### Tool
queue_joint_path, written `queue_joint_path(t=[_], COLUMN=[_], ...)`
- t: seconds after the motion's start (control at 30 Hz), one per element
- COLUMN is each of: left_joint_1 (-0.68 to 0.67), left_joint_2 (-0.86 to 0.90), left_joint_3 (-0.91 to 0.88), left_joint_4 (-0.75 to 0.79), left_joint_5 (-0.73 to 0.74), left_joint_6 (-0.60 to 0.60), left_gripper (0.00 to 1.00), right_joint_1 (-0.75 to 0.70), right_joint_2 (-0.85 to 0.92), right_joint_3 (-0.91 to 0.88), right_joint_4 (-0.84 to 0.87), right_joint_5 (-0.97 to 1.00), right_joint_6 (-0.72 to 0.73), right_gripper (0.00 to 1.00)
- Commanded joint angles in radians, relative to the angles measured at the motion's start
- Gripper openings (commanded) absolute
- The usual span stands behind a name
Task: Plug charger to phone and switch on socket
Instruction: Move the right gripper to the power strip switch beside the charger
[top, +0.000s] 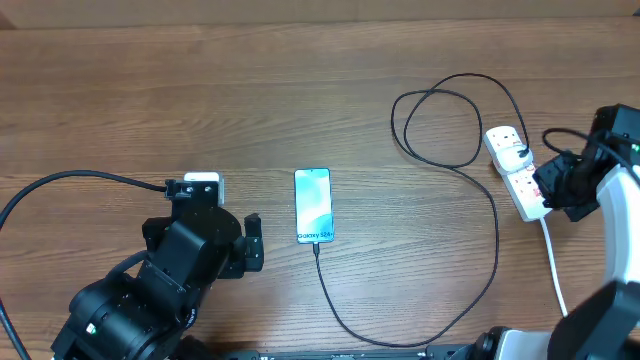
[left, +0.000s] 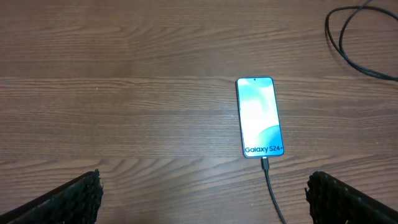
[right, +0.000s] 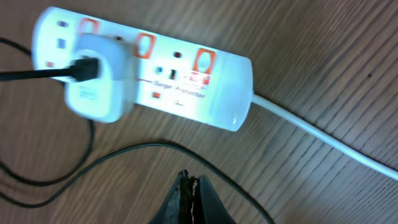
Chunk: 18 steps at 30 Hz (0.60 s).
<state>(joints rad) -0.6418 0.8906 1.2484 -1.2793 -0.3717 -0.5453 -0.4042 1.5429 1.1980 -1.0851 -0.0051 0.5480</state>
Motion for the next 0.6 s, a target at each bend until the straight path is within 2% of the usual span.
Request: queue_joint_path(t=[0.0,0.33,0.57], left_joint_1=[-0.006,-0.006,-0.005], left_joint_2=[-0.005,-0.022,-0.026], left_joint_3=[-0.010,-0.010,-0.010], left_joint_4=[0.000,0.000,0.000], left_joint_5=[-0.020,-0.020,-0.020], left_joint_6=[-0.012,-0.012,-0.012], left_gripper=[1.00,1.00,1.00], right_joint_1=[-0.022,-0.023,-0.024], right_joint_2=[0.045,0.173,0.188], right_joint_3=[0.060,0.291,0.313], right_joint_4=[-0.009,-0.125,-0.144], right_joint_5=[-0.062,-0.068,-0.040], right_joint_6=[-0.064,-0.089,-0.120], right_gripper=[0.04,0.04,0.04])
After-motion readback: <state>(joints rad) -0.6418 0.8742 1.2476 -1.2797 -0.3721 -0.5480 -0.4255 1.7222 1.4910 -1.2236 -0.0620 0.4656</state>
